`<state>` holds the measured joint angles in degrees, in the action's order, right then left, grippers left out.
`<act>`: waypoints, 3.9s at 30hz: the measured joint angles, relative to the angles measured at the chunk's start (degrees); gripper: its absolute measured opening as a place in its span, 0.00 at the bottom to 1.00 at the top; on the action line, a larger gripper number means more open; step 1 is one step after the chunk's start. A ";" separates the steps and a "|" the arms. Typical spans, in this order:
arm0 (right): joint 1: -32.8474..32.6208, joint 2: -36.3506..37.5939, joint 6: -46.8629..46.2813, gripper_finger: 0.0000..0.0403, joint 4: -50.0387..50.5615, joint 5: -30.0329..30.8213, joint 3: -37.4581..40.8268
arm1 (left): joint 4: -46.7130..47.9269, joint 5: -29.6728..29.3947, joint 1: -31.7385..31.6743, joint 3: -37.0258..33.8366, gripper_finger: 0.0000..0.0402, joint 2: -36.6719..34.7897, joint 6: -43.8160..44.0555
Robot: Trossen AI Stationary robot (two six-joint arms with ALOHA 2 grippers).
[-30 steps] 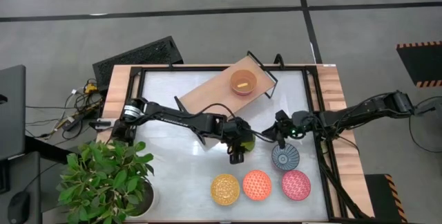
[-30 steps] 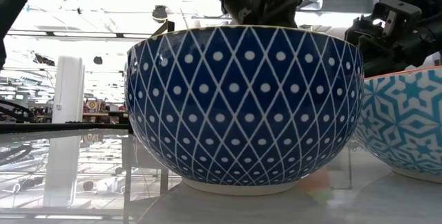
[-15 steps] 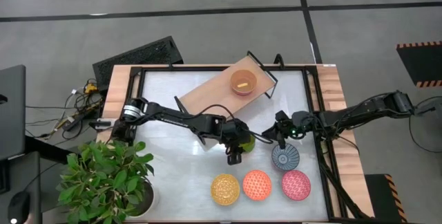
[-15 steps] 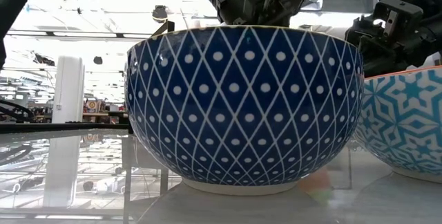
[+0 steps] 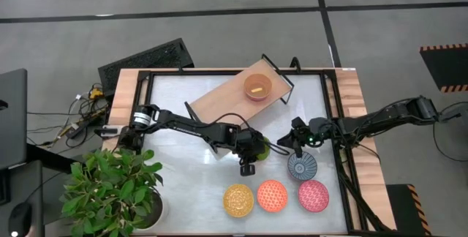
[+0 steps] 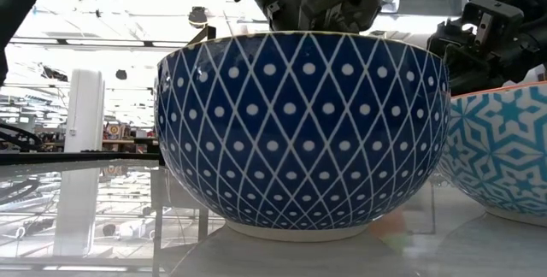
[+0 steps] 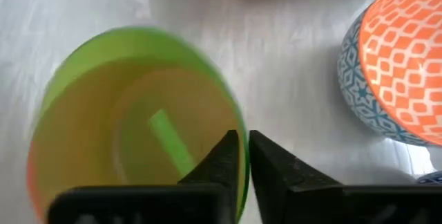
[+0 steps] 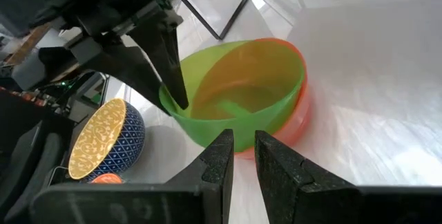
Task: Place and stack bowls onto a shelf
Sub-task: Stack the green bowl on top of the yellow bowl on the shelf
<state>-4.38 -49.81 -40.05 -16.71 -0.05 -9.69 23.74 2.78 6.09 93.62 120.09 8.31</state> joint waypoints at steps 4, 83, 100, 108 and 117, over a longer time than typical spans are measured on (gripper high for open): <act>0.00 0.00 0.00 0.21 -0.01 0.00 0.00 | -0.33 0.44 -0.02 0.00 0.01 0.00 0.64; 1.66 0.00 -0.46 0.21 1.31 1.66 -0.02 | -5.83 -4.02 -21.51 0.44 0.00 -14.51 -32.25; 1.66 -0.01 -0.64 0.21 1.27 1.66 -0.02 | -2.18 -3.22 -21.18 0.39 0.01 -13.94 -34.24; 1.66 0.00 -1.43 0.21 1.27 1.66 -0.02 | -2.20 -3.81 -20.86 0.39 0.16 -13.94 -34.41; 1.66 -0.01 -1.61 0.21 1.27 1.66 -0.02 | -2.25 -12.12 -17.60 0.39 0.35 -14.42 -39.16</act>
<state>-2.72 -49.82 -41.66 -15.44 1.60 -9.72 21.49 -9.34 -11.52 94.02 105.68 -30.85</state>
